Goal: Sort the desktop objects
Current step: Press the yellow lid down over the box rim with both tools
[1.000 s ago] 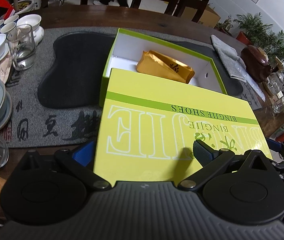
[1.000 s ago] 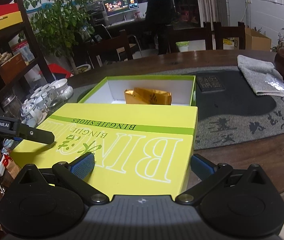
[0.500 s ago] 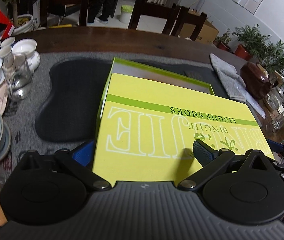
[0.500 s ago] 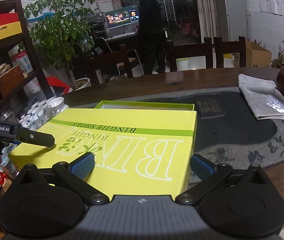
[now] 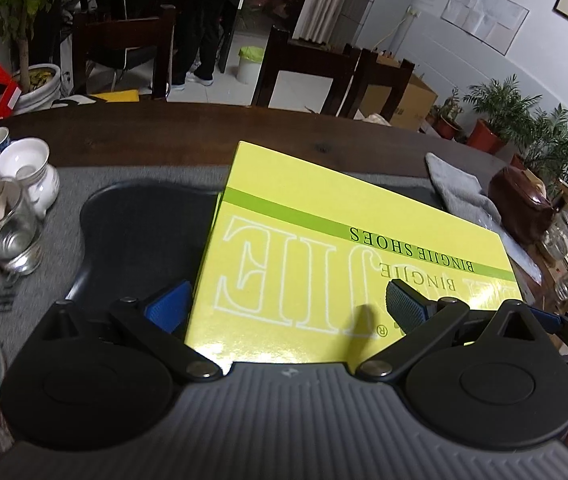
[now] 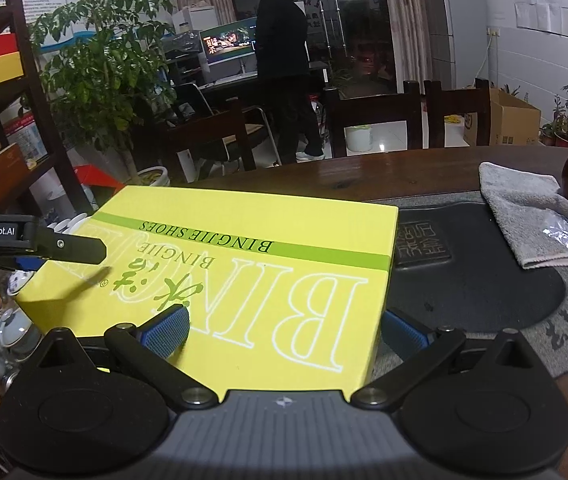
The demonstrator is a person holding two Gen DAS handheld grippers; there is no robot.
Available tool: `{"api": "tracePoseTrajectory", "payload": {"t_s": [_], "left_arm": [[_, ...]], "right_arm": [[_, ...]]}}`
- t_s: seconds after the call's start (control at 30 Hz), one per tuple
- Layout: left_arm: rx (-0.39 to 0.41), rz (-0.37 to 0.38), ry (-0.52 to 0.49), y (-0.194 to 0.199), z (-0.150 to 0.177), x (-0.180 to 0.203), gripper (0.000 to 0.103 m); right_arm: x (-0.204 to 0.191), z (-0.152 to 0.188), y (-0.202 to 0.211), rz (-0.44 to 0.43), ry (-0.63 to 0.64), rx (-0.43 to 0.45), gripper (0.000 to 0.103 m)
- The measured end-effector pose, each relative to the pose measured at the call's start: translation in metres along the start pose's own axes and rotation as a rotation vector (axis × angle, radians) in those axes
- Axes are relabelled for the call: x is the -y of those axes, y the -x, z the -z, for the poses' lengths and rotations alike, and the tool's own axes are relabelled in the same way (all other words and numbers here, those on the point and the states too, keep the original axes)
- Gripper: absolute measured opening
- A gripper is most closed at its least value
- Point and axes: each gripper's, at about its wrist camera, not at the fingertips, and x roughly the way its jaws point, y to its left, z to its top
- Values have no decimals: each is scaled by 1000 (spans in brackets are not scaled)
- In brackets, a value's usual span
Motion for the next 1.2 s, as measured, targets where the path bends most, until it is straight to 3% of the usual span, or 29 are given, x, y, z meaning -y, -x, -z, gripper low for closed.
{"api": "tracePoseTrajectory", "payload": {"t_s": [0.27,0.53,1.2], "left_arm": [[7,6,-10,-38,-8,-3,102],[-38,3,13,-67,-7,-13,102],[-57,24,57,-70,-2,-33,102]], "right_arm": [[16,-5,-36,12,-13,-35,103],[28,-6,-65,16,-26,-75,103],[19,-15,-77,2,12,-107,103]]}}
